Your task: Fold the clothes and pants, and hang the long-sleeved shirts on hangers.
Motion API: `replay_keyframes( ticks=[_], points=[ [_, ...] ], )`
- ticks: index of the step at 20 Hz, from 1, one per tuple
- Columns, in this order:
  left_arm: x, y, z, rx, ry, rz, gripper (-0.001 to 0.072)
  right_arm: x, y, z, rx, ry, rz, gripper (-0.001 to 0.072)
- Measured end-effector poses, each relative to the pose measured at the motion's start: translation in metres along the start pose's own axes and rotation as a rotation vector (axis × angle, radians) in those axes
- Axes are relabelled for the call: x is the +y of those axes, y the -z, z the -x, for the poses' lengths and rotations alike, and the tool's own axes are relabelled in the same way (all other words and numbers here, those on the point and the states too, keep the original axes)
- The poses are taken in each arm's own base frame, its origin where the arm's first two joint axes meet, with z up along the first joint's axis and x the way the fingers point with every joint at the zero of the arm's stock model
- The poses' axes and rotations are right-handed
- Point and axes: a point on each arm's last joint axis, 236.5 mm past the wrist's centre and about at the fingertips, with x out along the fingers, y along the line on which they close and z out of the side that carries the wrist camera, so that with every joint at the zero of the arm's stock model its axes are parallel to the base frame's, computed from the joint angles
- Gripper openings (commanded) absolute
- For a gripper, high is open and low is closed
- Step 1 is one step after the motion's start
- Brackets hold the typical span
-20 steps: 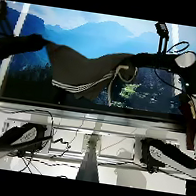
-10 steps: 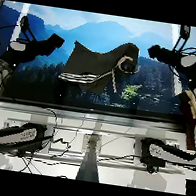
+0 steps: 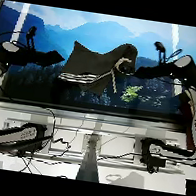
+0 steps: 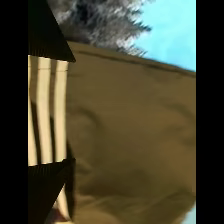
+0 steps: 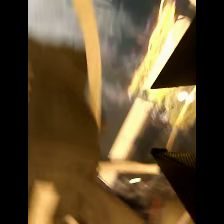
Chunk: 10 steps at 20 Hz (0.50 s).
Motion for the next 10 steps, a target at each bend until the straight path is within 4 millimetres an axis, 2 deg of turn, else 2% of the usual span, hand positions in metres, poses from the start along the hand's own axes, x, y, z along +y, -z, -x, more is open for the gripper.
replay_keyframes(
  ticks=[1, 4, 5, 10],
  points=[
    [0.0, 0.003, 0.0, 0.015, 0.004, -0.002, 0.0693, 0.009, 0.004, -0.008, 0.028, -0.004, 0.055, 0.0455],
    [-0.001, 0.01, 0.001, 0.041, 0.01, -0.008, 0.0694, 0.024, 0.009, -0.033, 0.074, 0.019, 0.187, 0.0551],
    [-0.002, 0.011, 0.001, 0.047, 0.013, -0.008, 0.0694, 0.024, 0.007, -0.041, 0.075, 0.04, 0.22, 0.059],
    [-0.004, 0.016, 0.002, 0.067, 0.022, -0.01, 0.0694, 0.007, -0.015, -0.072, 0.007, 0.148, 0.308, 0.0625]
  ],
)
